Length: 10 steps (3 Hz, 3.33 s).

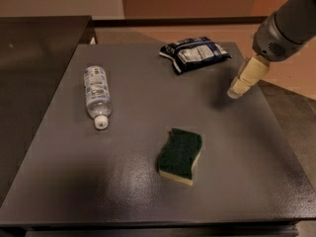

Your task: Pick blue chip bag

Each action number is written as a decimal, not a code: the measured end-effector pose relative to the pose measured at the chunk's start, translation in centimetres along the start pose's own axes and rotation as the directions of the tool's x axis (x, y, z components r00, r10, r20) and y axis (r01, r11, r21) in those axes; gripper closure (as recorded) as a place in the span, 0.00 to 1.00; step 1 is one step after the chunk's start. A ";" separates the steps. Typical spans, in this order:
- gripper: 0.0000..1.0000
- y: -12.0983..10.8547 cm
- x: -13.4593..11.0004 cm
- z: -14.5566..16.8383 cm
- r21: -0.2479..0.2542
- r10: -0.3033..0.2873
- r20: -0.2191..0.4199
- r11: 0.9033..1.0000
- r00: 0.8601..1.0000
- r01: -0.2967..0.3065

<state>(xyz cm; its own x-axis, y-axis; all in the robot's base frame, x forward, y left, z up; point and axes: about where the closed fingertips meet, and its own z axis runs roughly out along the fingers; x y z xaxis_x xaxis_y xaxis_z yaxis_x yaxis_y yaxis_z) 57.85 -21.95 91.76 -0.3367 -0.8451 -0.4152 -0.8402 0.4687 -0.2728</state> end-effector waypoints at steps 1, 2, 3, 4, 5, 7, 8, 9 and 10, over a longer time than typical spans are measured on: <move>0.00 -2.3 0.0 1.8 0.019 0.062 0.031 0.998 0.998 -0.062; 0.00 -4.5 -0.5 3.3 0.018 0.139 0.059 0.990 0.989 -0.140; 0.00 -6.1 -1.4 5.1 -0.005 0.210 0.094 0.978 0.973 -0.211; 0.00 -7.3 -3.0 6.5 -0.040 0.249 0.132 0.969 0.960 -0.246; 0.00 -8.0 -4.2 8.1 -0.078 0.268 0.163 0.963 0.949 -0.259; 0.00 -9.5 -4.6 10.6 -0.117 0.284 0.219 0.957 0.933 -0.264; 0.00 -9.9 -4.9 11.3 -0.125 0.267 0.236 0.962 0.935 -0.243; 0.00 -10.0 -5.5 12.8 -0.143 0.251 0.258 0.965 0.933 -0.220; 0.00 -10.3 -5.4 13.5 -0.151 0.262 0.254 0.961 0.931 -0.230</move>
Offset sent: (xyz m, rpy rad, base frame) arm 0.0875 -0.0144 -0.0172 0.1753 -0.0112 -0.2047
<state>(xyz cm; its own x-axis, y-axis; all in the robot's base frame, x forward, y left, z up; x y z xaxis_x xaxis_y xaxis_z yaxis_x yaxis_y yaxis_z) 74.07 -18.74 85.09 -0.4257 -0.5985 -0.6787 -0.7949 0.6058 -0.0356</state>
